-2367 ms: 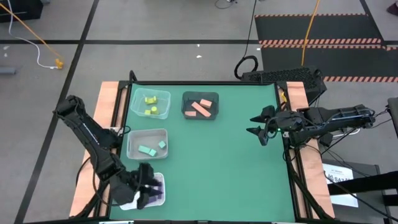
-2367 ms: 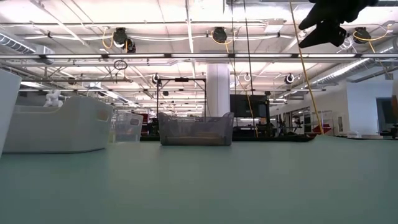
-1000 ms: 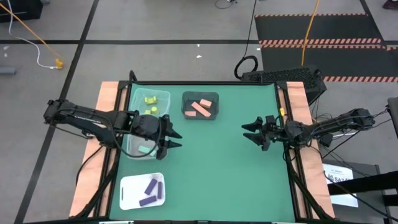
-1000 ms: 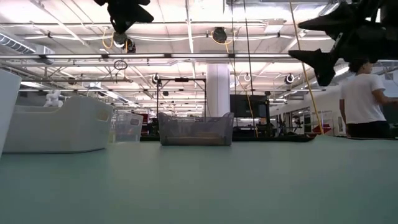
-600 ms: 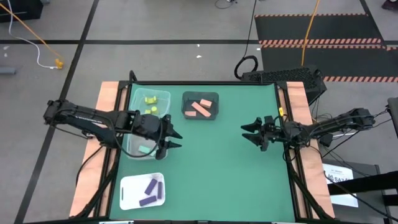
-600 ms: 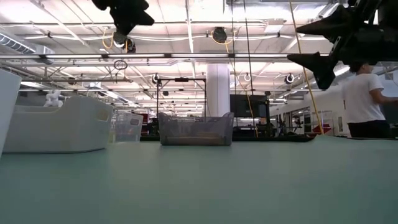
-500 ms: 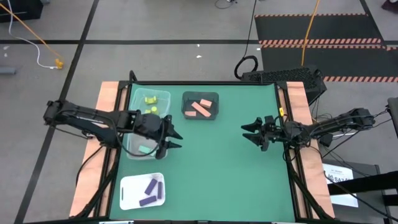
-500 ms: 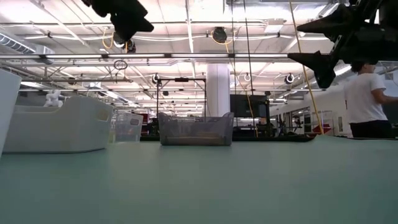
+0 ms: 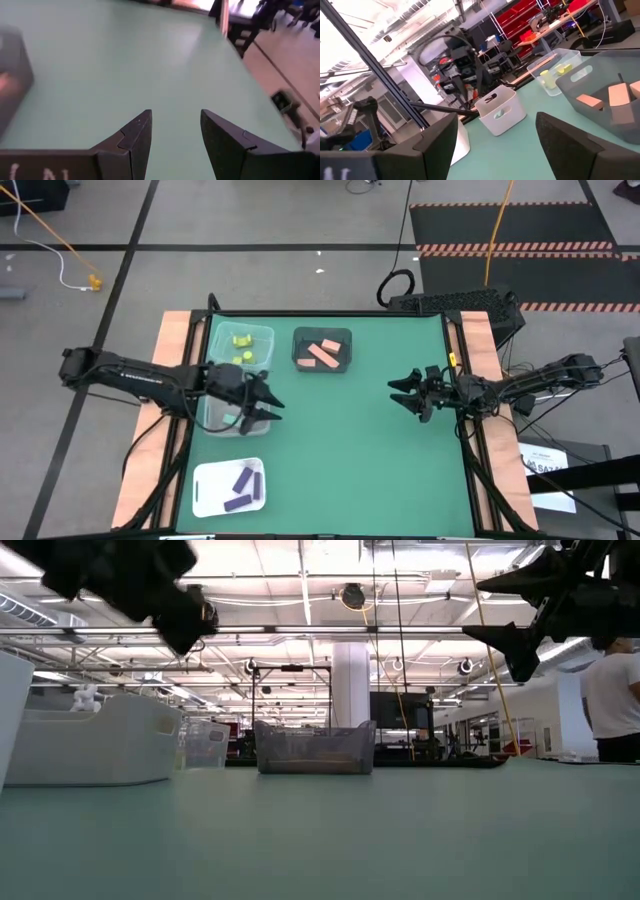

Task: Sort & place blocks by color
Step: Return to Home Position

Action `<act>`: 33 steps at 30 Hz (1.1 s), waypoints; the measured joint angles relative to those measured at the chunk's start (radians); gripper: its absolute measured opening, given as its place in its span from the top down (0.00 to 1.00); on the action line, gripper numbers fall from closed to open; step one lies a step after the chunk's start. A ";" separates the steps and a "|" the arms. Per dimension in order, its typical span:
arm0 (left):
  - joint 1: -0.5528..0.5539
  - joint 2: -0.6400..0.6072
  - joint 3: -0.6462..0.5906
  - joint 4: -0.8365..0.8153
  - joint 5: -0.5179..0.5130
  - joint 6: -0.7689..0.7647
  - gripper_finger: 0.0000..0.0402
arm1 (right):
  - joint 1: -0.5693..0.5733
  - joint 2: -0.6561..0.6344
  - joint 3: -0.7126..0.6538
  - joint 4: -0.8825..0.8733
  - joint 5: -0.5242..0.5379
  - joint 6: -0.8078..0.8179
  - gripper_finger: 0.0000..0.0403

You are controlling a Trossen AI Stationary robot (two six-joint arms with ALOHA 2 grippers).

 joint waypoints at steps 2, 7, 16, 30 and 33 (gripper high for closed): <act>0.007 -0.047 -0.078 0.053 -0.001 -0.008 0.58 | 0.000 -0.001 0.000 -0.002 0.000 0.000 0.36; 0.031 -0.191 -0.257 0.204 -0.004 -0.029 0.58 | 0.000 0.003 0.000 0.001 0.000 0.000 0.36; 0.069 -0.353 -0.449 0.367 -0.005 -0.014 0.58 | 0.000 0.004 0.000 -0.002 0.000 0.000 0.36; 0.164 -0.396 -0.509 0.414 -0.005 0.159 0.58 | 0.000 0.004 -0.001 -0.004 0.000 0.000 0.36; 0.179 -0.396 -0.509 0.411 -0.005 0.064 0.58 | 0.000 0.003 -0.001 -0.004 0.000 0.000 0.36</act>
